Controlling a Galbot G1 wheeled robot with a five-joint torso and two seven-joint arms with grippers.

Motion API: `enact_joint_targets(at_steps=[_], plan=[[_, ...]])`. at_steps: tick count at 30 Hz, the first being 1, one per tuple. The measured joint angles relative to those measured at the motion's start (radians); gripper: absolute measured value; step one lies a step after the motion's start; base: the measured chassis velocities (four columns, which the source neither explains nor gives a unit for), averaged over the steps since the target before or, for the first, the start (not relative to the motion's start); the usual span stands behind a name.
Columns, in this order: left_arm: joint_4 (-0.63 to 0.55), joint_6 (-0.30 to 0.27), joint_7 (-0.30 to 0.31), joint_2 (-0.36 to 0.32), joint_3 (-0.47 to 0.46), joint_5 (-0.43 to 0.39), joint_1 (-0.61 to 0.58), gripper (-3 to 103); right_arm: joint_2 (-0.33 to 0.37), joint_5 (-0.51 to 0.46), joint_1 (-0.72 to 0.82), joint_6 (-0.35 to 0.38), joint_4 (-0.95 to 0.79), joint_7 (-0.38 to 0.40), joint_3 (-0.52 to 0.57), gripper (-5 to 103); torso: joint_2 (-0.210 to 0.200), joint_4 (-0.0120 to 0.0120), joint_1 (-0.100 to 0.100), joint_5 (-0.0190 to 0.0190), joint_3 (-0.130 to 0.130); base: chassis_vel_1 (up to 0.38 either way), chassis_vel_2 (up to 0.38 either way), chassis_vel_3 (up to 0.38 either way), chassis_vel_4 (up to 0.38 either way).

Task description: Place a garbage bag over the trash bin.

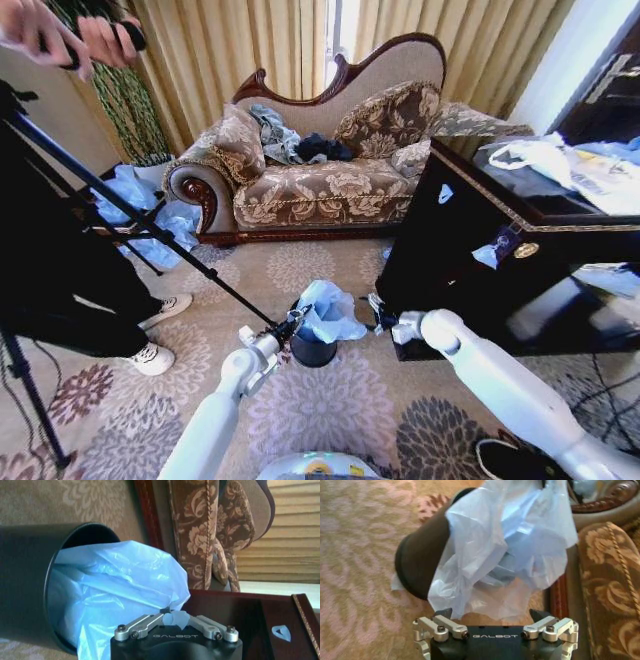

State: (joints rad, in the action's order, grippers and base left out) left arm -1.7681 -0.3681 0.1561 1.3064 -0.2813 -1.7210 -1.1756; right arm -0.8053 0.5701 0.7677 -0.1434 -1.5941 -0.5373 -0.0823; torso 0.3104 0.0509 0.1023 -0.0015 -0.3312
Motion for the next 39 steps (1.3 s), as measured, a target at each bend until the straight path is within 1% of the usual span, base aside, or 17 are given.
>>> enact_joint_targets(at_steps=[7,8,10,12,14,20,25,28,30,31,33,39], plan=[[-0.003,0.0,-0.001,0.003,0.003,0.009,-0.005,0,0.001,-0.022,-0.025,0.031,-0.001,0.027,-0.015,100,0.0,-0.0002,0.0,0.0,0.0,0.0,0.0,0.0,0.0],[-0.003,0.0,-0.001,0.004,0.004,0.01,-0.004,0,0.001,-0.019,-0.029,0.035,-0.007,0.032,-0.009,101,0.0,-0.0002,0.0,0.0,0.0,0.0,0.0,0.0,0.0],[-0.002,0.0,-0.002,0.006,0.007,0.013,-0.004,0,0.002,-0.015,-0.036,0.04,-0.018,0.033,0.003,100,0.0,-0.0001,0.0,0.0,0.0,0.0,0.0,0.0,0.0],[-0.001,0.0,-0.004,0.006,0.009,0.015,-0.004,0,0.013,-0.018,-0.051,0.049,-0.041,0.036,0.014,97,0.0,-0.0002,0.0,-0.0001,0.0,0.0,0.0,0.0,0.0],[0.001,0.0,-0.006,0.008,0.01,0.017,-0.004,0,0.026,-0.028,-0.057,0.06,-0.07,0.037,0.015,100,0.0,-0.0002,0.0,-0.0003,0.0,0.0,0.0,0.0,0.0],[0.001,0.0,-0.008,0.013,0.011,0.022,-0.006,0,0.038,-0.037,-0.035,0.08,-0.118,0.033,-0.008,100,0.0,-0.0002,0.0,-0.0002,0.0,0.0,0.0,0.0,0.0],[-0.003,0.001,-0.009,0.014,0.011,0.022,-0.009,0,0.019,-0.025,0.0,0.088,-0.121,0.034,-0.049,100,0.0,0.0001,0.0,-0.0001,0.0,0.0,0.0,0.0,0.0],[-0.01,0.001,-0.01,0.014,0.011,0.023,-0.017,0,-0.007,-0.013,-0.026,0.088,-0.094,0.035,-0.097,100,0.0,-0.0001,0.0,-0.0002,0.0,0.0,0.0,0.0,0.0],[-0.012,0.001,-0.01,0.014,0.011,0.024,-0.019,0,-0.014,-0.011,-0.034,0.088,-0.086,0.035,-0.107,100,0.0,-0.0002,0.0,-0.0003,0.0,0.0,0.0,0.0,0.0],[-0.015,0.001,-0.011,0.014,0.011,0.026,-0.023,0,-0.03,-0.007,-0.051,0.088,-0.076,0.035,-0.118,100,0.0,-0.0003,0.0,-0.0001,0.0,0.0,0.0,0.0,0.0],[-0.02,0.001,-0.012,0.015,0.011,0.028,-0.028,0,-0.043,0.001,-0.071,0.087,-0.077,0.035,-0.116,100,0.0,-0.0003,0.0,-0.0002,0.0,0.0,0.0,0.0,0.0],[-0.023,0.001,-0.015,0.018,0.012,0.032,-0.03,0,-0.038,-0.009,-0.095,0.092,-0.08,0.037,-0.118,100,0.0,-0.0002,0.0,-0.0004,0.0,0.0,0.0,0.0,0.0]])
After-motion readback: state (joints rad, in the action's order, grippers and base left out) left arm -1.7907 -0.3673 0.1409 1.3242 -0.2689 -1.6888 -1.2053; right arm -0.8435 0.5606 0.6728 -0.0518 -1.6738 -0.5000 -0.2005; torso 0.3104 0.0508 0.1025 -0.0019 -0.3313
